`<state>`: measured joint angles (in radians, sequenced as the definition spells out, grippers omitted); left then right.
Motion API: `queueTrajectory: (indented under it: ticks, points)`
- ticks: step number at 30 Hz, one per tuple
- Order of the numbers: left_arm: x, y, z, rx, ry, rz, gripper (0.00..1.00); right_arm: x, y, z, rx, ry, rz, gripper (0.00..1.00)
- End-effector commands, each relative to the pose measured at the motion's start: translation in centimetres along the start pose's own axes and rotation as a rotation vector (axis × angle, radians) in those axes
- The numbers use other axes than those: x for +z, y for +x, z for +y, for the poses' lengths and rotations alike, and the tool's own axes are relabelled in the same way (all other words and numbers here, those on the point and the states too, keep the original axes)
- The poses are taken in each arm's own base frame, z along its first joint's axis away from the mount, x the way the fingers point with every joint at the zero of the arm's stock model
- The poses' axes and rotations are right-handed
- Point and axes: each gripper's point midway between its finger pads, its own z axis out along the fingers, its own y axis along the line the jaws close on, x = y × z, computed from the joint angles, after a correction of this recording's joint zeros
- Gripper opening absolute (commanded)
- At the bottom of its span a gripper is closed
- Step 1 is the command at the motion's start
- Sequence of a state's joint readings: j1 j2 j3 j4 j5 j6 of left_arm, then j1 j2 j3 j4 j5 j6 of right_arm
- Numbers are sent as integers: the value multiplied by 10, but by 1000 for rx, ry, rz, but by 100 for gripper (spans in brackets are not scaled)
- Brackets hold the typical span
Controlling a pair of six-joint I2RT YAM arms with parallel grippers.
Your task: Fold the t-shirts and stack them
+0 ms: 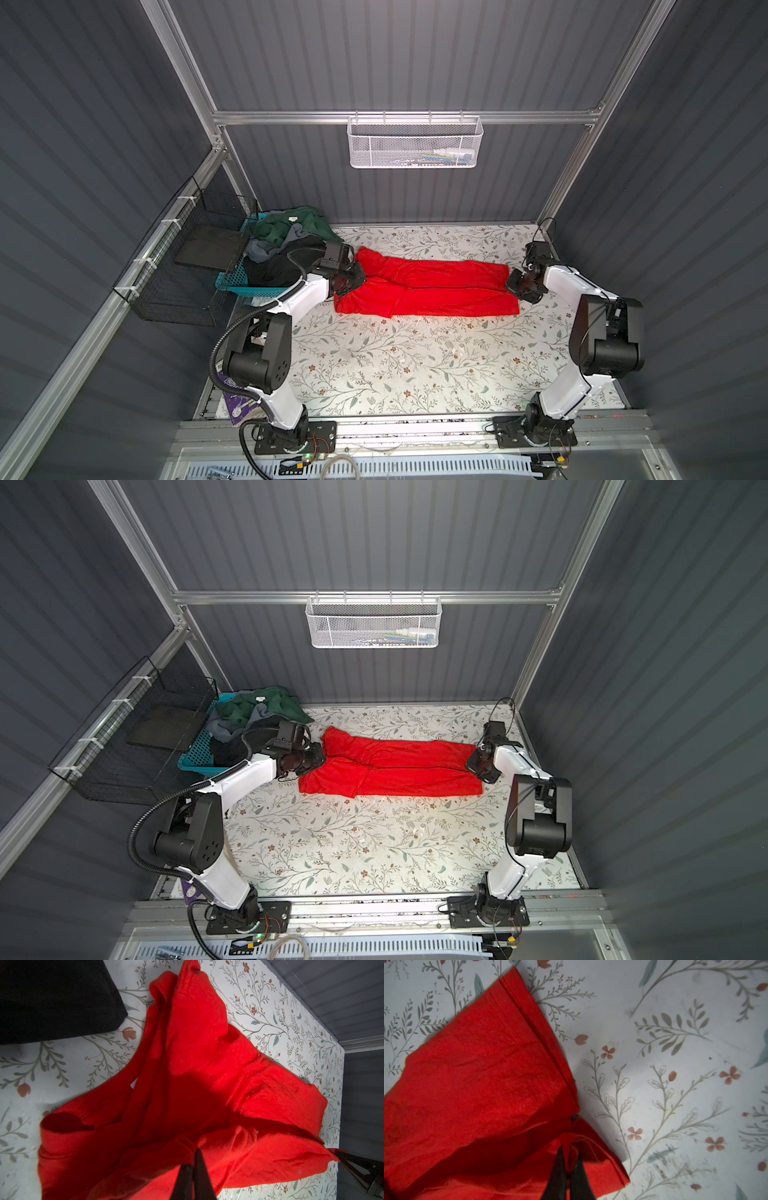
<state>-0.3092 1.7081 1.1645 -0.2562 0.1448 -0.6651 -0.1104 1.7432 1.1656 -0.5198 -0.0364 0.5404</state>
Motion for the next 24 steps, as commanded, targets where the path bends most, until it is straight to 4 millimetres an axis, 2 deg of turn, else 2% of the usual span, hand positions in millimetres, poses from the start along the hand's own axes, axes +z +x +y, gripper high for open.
queueTrajectory:
  ticks: [1,5,7,12,15,16,17,18,20,23,24]
  points:
    - [-1,-13,-1,20,-9,-35,0,1,-4,-1,-14,19,-2,0]
    - [-1,-14,0,18,-12,-42,0,3,-5,0,-16,24,1,0]
    - [0,-14,0,18,-12,-42,0,4,-6,-1,-21,30,5,21]
    - [2,-15,-6,15,14,-37,0,-3,-12,-2,-36,37,-12,36]
    - [0,-16,-7,25,10,-33,0,-11,-13,-1,-36,26,-27,37]
    - [-2,-18,-7,31,4,-34,7,-13,-12,-1,-37,23,-32,43]
    - [-3,-19,-7,36,1,-37,26,-16,-13,-2,-38,27,-41,50]
    - [-5,-20,-8,39,3,-42,37,-18,-12,-3,-39,32,-45,57]
    - [-10,-22,-10,47,8,-52,48,-23,-10,-8,-41,46,-56,70]
    - [-18,-24,-14,63,12,-68,81,-34,-6,-9,-53,57,-88,91]
    - [-22,-24,-13,66,12,-75,86,-39,-4,-8,-59,52,-99,96]
